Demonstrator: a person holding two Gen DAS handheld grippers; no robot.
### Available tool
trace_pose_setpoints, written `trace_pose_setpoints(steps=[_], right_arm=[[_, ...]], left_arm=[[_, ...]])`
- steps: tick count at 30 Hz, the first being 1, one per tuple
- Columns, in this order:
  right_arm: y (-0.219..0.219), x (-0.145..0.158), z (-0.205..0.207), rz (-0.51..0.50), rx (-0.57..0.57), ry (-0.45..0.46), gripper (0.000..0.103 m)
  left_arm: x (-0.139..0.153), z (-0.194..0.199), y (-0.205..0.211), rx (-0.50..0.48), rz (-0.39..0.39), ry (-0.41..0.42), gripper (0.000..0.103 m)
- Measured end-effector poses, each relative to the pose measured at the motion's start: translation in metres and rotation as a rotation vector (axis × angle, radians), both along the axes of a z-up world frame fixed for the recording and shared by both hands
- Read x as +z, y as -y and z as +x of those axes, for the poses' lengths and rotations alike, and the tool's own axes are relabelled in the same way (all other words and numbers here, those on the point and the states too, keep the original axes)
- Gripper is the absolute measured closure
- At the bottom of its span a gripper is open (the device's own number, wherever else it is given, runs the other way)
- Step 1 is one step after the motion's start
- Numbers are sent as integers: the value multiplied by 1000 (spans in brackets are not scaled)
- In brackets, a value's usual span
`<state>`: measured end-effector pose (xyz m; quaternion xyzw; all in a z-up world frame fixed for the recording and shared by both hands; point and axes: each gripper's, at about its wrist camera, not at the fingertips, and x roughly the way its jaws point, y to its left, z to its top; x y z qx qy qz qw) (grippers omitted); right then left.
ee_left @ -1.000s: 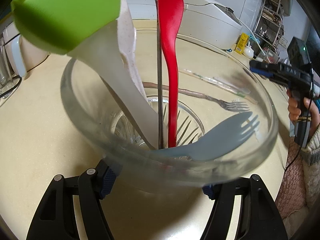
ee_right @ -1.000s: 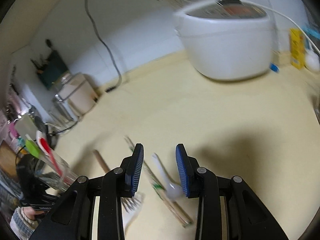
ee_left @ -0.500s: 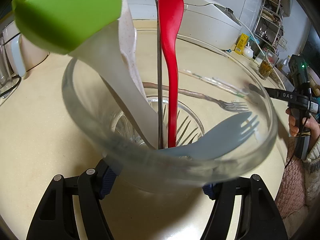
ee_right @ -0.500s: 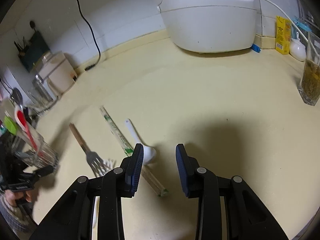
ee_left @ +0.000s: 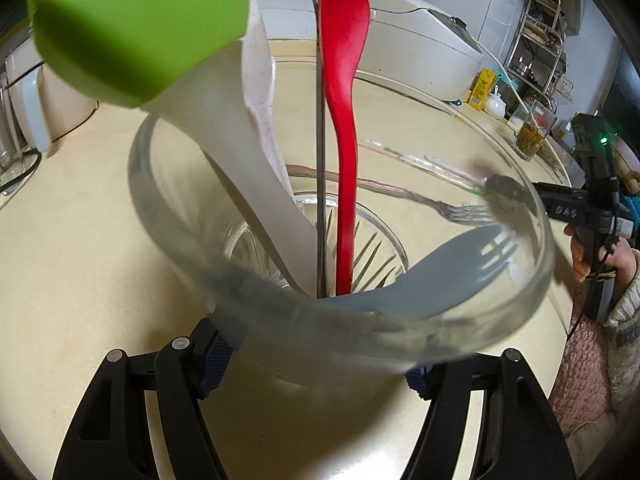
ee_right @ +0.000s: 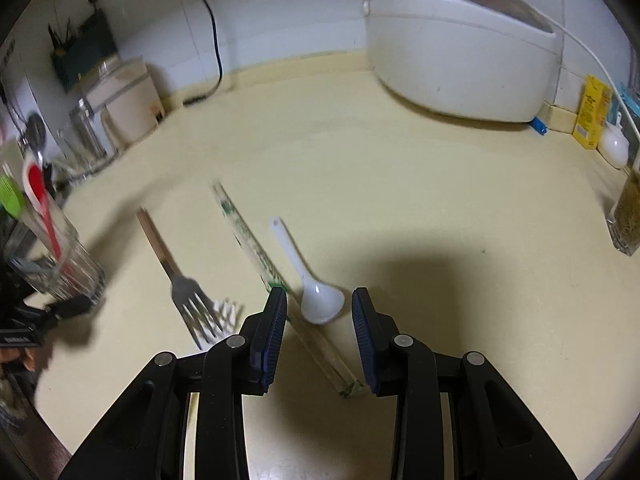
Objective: Organize utensils
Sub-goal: 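Move the open right gripper over the white spoon on the counter, then lower the right gripper onto the white spoon and close it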
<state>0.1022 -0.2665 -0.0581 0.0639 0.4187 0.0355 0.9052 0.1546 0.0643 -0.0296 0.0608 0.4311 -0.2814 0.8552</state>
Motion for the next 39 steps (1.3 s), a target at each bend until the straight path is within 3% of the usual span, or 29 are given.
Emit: trace_pose_setpoints(steps=[8, 12, 19, 39], right_arm=[[1, -5, 2, 1, -1, 7, 69], [-5, -5, 1, 13, 55, 9, 78], [-21, -3, -1, -7, 131, 19, 78], [-15, -5, 2, 10, 104, 13, 78]], left_arm=[[0, 1, -1, -2, 1, 0, 30], [0, 1, -1, -2, 2, 0, 30], [1, 1, 0, -3, 4, 0, 29], [1, 1, 1, -3, 7, 1, 29]])
